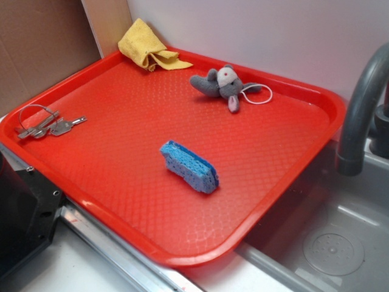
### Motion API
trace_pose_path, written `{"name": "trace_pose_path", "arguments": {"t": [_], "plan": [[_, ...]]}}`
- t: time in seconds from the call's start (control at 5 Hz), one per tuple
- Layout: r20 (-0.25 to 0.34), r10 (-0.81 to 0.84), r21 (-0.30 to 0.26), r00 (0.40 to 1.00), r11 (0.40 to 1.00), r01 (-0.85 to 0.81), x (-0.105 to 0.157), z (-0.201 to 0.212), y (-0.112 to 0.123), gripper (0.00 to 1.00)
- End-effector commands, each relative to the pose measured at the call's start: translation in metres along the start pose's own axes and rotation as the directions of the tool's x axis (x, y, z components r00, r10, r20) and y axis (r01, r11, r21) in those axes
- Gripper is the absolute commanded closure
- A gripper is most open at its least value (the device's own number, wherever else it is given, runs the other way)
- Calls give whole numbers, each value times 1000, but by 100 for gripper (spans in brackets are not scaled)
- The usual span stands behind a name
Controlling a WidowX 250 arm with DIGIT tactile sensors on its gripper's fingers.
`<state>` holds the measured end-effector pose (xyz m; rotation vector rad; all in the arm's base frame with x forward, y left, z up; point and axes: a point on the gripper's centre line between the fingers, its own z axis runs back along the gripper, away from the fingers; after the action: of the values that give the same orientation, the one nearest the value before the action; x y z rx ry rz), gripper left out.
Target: Grab the silver keys.
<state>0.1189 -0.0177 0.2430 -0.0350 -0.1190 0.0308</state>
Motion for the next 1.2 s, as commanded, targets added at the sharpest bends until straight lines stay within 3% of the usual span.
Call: {"name": "trace_pose_path", "arguments": {"t": [0.0, 0.4, 0.6, 0.8, 1.0], "plan": [[0, 0, 0, 1000, 1000, 0, 0, 0, 0, 0], [79, -201, 13, 976, 980, 200, 5, -29, 53, 0], [72, -271, -7, 960, 962, 272, 7, -60, 75, 0], [-6, -261, -3, 965, 965, 261, 5, -102, 97, 0], [-32, -226, -9, 974, 974, 226, -4, -119, 117, 0]]}}
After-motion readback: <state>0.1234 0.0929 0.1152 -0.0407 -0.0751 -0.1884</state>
